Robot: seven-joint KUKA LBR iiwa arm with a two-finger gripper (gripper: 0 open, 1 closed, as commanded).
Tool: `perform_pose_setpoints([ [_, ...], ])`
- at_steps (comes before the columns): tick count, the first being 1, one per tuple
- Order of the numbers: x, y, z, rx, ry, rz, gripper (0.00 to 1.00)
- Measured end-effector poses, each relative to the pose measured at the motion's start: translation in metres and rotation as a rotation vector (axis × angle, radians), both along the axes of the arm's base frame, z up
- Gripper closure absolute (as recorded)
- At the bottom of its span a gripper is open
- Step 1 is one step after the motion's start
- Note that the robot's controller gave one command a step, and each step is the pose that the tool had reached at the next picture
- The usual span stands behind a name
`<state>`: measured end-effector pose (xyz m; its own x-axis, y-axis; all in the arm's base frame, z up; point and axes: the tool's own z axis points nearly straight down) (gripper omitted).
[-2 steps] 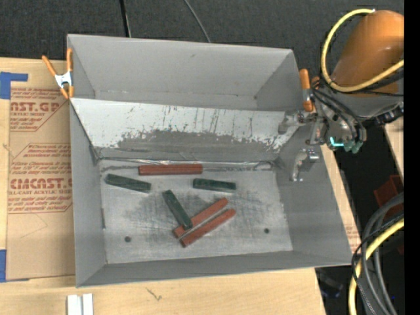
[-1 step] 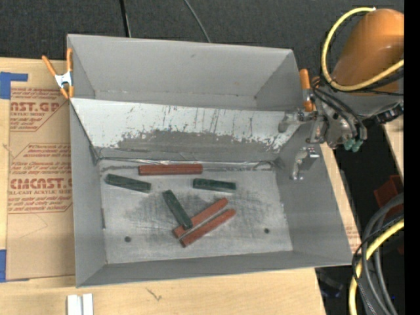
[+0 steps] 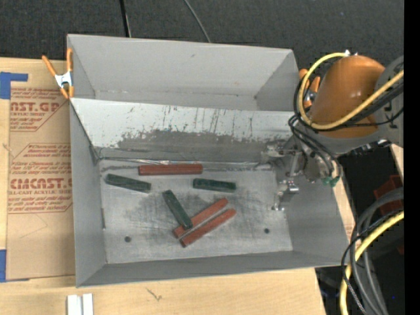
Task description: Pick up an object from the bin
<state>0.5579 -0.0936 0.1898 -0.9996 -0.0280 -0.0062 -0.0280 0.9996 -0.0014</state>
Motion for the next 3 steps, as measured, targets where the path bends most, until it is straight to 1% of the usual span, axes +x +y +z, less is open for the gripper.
perform_pose_setpoints([
  [1,-0.003,0.009,-0.054,0.002,0.003,-0.133,0.0],
  [2,-0.01,0.09,-0.099,0.002,0.008,0.059,1.0],
  [3,-0.01,0.09,-0.099,0.002,0.008,0.059,1.0],
])
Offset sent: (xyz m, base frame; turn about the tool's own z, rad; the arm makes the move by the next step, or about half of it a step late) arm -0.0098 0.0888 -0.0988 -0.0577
